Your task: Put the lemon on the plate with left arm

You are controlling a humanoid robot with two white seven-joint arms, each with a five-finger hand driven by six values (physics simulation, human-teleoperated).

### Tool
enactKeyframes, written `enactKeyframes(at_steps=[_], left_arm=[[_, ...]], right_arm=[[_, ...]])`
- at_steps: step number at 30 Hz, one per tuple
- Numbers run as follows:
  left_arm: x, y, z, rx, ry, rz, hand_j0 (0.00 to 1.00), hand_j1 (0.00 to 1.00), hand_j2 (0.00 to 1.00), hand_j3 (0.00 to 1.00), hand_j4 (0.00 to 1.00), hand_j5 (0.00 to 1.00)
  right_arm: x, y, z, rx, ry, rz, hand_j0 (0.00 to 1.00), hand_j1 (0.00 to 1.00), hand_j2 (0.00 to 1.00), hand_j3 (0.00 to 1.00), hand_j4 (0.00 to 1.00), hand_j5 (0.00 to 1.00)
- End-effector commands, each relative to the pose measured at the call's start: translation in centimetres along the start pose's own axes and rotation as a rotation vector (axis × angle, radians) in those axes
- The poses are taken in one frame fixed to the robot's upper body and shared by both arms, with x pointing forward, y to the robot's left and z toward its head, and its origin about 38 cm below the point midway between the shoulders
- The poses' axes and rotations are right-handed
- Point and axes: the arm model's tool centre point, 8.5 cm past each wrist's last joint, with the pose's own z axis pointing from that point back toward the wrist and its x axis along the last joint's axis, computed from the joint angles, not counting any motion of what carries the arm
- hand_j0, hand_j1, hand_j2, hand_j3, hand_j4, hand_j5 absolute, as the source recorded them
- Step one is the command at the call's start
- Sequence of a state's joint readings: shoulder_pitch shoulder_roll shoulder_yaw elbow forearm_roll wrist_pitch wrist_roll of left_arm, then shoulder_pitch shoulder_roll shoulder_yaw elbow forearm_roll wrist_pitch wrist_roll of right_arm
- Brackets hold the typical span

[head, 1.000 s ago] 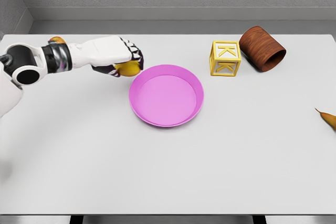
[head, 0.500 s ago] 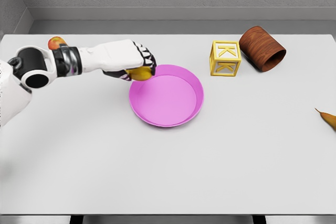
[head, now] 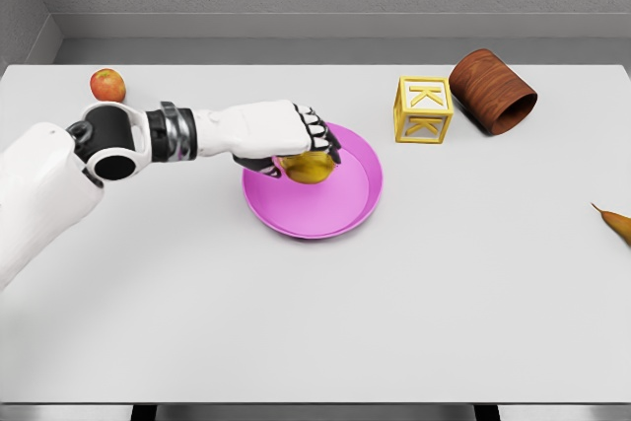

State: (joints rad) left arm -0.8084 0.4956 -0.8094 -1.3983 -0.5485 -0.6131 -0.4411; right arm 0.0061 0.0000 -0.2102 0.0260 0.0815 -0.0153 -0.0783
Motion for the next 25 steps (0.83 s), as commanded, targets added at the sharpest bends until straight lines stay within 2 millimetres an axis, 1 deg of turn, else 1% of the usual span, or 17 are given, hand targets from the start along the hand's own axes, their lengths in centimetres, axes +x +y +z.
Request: enactKeyframes(at_steps=[1, 4, 7, 9, 11, 13, 14, 15, 16, 17, 19, 21, 25], left_arm=[[0.0, 0.2, 0.0, 0.007, -0.002, 0.002, 1.00, 1.00, 1.00, 1.00, 1.00, 1.00], [-0.5, 0.7, 0.4, 0.016, 0.013, -0.002, 1.00, 1.00, 1.00, 1.00, 1.00, 1.00], [-2.9, 3.0, 3.4, 0.096, 0.105, -0.005, 1.00, 1.00, 1.00, 1.00, 1.00, 1.00], [-5.0, 4.1, 7.1, 0.140, 0.199, -0.010, 1.00, 1.00, 1.00, 1.00, 1.00, 1.00], [-7.5, 3.1, 10.9, 0.177, 0.312, 0.049, 1.00, 1.00, 1.00, 1.00, 1.00, 1.00], [-8.8, 1.3, 14.1, 0.180, 0.394, 0.097, 1.00, 1.00, 1.00, 1.00, 1.00, 1.00], [-9.5, -0.1, 15.7, 0.186, 0.442, 0.140, 1.00, 1.00, 1.00, 1.00, 1.00, 1.00], [-10.1, -2.2, 17.4, 0.192, 0.493, 0.196, 1.00, 1.00, 1.00, 1.00, 1.00, 1.00], [-10.3, -3.4, 19.0, 0.188, 0.531, 0.220, 1.00, 1.00, 1.00, 1.00, 1.00, 1.00], [-10.3, -5.1, 20.5, 0.198, 0.571, 0.263, 1.00, 1.00, 1.00, 1.00, 1.00, 1.00], [-9.6, -8.4, 23.9, 0.238, 0.657, 0.338, 1.00, 1.00, 1.00, 1.00, 1.00, 1.00], [-9.5, -9.7, 24.8, 0.236, 0.683, 0.369, 1.00, 1.00, 1.00, 1.00, 1.00, 1.00], [-9.4, -9.7, 24.6, 0.241, 0.679, 0.371, 1.00, 1.00, 1.00, 1.00, 1.00, 1.00]], right_arm=[[0.0, 0.0, 0.0, 0.000, 0.000, 0.000, 1.00, 1.00, 1.00, 1.00, 1.00, 1.00], [0.0, 0.0, 0.0, 0.000, 0.000, 0.000, 1.00, 1.00, 1.00, 1.00, 1.00, 1.00], [0.0, 0.0, 0.0, 0.000, 0.000, 0.000, 1.00, 1.00, 1.00, 1.00, 1.00, 1.00], [0.0, 0.0, 0.0, 0.000, 0.000, 0.000, 1.00, 1.00, 1.00, 1.00, 1.00, 1.00], [0.0, 0.0, 0.0, 0.000, 0.000, 0.000, 1.00, 1.00, 1.00, 1.00, 1.00, 1.00], [0.0, 0.0, 0.0, 0.000, 0.000, 0.000, 1.00, 1.00, 1.00, 1.00, 1.00, 1.00], [0.0, 0.0, 0.0, 0.000, 0.000, 0.000, 1.00, 1.00, 1.00, 1.00, 1.00, 1.00], [0.0, 0.0, 0.0, 0.000, 0.000, 0.000, 1.00, 1.00, 1.00, 1.00, 1.00, 1.00], [0.0, 0.0, 0.0, 0.000, 0.000, 0.000, 1.00, 1.00, 1.00, 1.00, 1.00, 1.00], [0.0, 0.0, 0.0, 0.000, 0.000, 0.000, 1.00, 1.00, 1.00, 1.00, 1.00, 1.00], [0.0, 0.0, 0.0, 0.000, 0.000, 0.000, 1.00, 1.00, 1.00, 1.00, 1.00, 1.00], [0.0, 0.0, 0.0, 0.000, 0.000, 0.000, 1.00, 1.00, 1.00, 1.00, 1.00, 1.00], [0.0, 0.0, 0.0, 0.000, 0.000, 0.000, 1.00, 1.00, 1.00, 1.00, 1.00, 1.00]])
